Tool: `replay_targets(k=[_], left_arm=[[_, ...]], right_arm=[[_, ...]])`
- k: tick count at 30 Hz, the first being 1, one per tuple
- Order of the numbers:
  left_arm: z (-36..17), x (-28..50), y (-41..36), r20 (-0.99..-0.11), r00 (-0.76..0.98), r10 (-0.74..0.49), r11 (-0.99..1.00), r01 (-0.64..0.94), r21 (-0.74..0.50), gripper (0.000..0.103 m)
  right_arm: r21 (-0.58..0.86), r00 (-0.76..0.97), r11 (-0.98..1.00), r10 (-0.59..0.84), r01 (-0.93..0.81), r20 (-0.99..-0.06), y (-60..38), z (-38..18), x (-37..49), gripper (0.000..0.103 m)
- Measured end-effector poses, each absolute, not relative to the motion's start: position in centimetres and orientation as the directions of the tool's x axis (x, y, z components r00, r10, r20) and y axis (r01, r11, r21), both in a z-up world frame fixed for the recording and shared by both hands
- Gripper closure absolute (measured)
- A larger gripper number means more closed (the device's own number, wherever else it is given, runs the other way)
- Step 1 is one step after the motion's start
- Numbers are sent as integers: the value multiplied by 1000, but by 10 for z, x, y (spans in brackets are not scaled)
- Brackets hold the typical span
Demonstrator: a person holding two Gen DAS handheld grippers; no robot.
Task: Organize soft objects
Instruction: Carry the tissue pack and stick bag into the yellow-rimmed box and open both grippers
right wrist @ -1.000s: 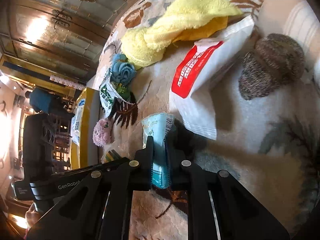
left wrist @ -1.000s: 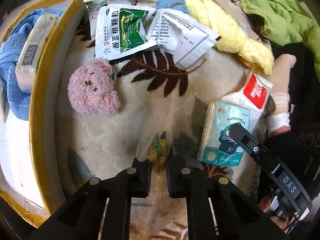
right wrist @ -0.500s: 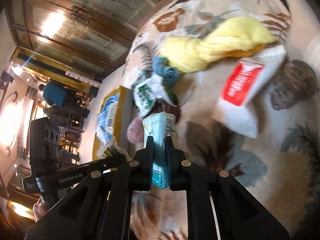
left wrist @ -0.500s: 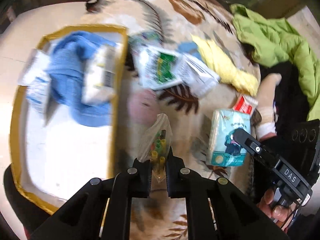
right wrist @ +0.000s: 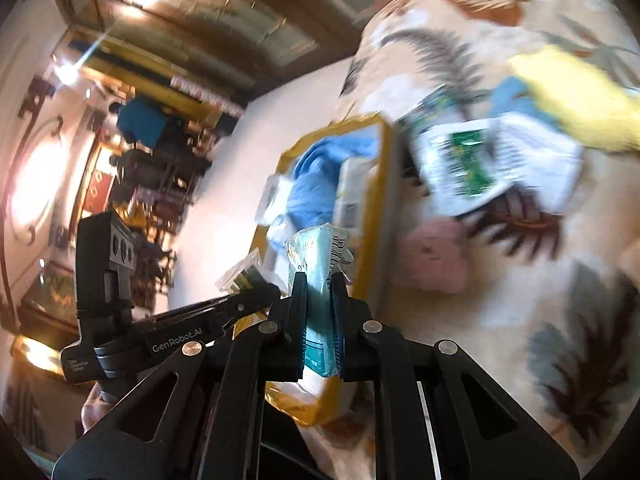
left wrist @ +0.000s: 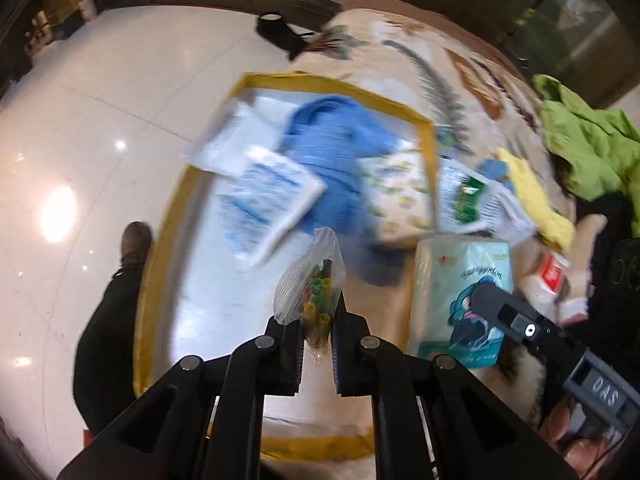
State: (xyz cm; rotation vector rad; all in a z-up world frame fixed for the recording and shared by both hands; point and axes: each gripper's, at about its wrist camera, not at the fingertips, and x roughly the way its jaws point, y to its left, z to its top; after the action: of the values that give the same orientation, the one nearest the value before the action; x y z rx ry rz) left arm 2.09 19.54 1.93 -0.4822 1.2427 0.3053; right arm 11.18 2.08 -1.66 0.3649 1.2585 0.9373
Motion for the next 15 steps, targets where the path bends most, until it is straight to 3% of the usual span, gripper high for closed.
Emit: replay_targets(k=[12, 14, 15], left_arm=[[-29, 16, 226, -976, 205, 71, 840, -540, -53, 92], [-33, 17, 228, -980, 183, 72, 831, -555, -43, 81], [-34, 18, 229, -981, 181, 70, 828, -559, -45, 66]], right_arm=[[570, -34, 658, 639, -492, -768, 99, -67, 100, 92], [566, -28, 655, 642, -501, -766, 101, -65, 100, 90], [560, -25, 658, 637, -503, -771, 101, -65, 100, 89]])
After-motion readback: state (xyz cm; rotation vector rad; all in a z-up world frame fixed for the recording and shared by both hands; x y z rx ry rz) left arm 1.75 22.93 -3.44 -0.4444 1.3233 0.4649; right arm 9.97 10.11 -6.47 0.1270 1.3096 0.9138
